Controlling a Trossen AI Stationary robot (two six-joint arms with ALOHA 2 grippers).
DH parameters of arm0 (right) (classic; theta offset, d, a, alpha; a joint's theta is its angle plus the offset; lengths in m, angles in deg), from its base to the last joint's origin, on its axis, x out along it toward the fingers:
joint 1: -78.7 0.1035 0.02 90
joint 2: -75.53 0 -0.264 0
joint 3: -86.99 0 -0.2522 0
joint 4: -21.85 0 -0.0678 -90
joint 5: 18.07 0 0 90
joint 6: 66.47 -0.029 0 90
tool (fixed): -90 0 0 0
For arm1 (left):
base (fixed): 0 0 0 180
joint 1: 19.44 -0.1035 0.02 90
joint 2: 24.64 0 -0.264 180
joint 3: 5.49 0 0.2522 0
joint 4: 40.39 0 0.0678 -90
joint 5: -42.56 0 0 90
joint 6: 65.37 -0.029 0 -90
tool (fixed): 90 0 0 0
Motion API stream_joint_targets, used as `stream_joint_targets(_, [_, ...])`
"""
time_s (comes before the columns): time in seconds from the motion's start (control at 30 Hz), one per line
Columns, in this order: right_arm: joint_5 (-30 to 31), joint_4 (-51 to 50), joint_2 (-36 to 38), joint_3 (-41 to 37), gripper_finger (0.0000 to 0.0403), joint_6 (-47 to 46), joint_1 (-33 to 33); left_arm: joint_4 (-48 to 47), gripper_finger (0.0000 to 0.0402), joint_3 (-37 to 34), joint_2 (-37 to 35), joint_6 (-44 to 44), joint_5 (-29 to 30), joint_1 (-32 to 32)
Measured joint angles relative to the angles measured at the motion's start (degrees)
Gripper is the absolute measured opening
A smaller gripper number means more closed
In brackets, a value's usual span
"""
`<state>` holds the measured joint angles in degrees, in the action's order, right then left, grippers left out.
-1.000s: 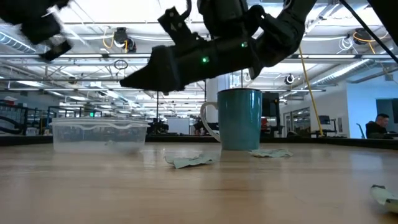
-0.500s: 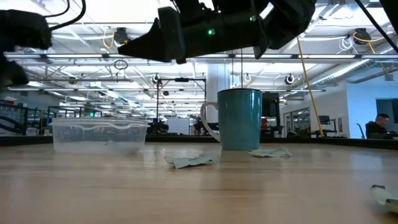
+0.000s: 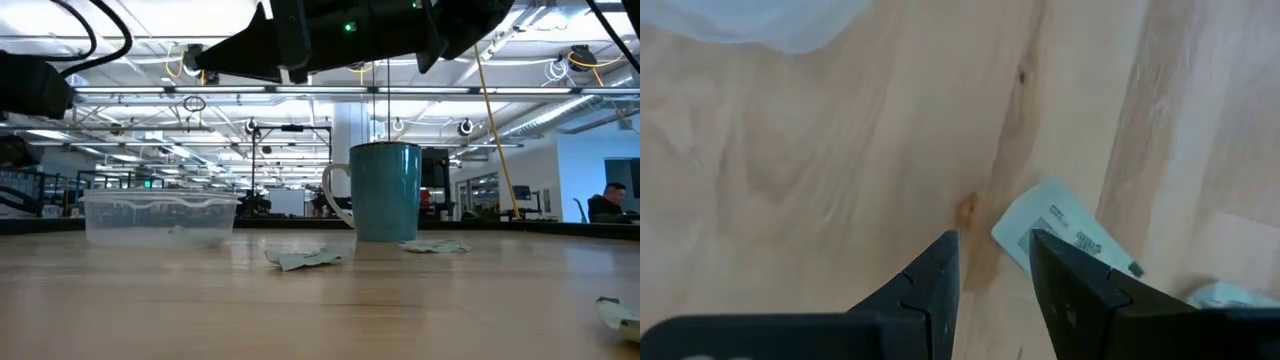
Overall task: Pick and place Stevia / Truvia into bins
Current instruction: Put the green stevia packet into the transparent bin
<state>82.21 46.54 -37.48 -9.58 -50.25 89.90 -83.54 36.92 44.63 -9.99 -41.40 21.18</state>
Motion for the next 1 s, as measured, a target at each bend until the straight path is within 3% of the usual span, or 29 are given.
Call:
stream_joint_targets(0.5, [0.1,-1.5,0.0,0.0,0.0089,1.0,0.4,2.3,0.0123,0.2,6.0,-0.1,-1.9,0.0])
stream_joint_targets(0.6, [0.1,-1.8,0.0,0.0,0.0089,1.0,0.4,1.7,0.0089,0.2,6.1,-2.1,-1.9,0.5])
stream_joint_targets(0.73, [0.1,-2.0,0.0,0.0,0.0089,1.0,0.4,2.1,0.0016,0.1,6.1,-2.3,-2.8,1.0])
stream_joint_targets(1.0, [0.1,-2.1,0.0,0.0,0.0089,2.5,0.4,3.3,0.0004,0.0,5.1,-2.6,-3.8,1.4])
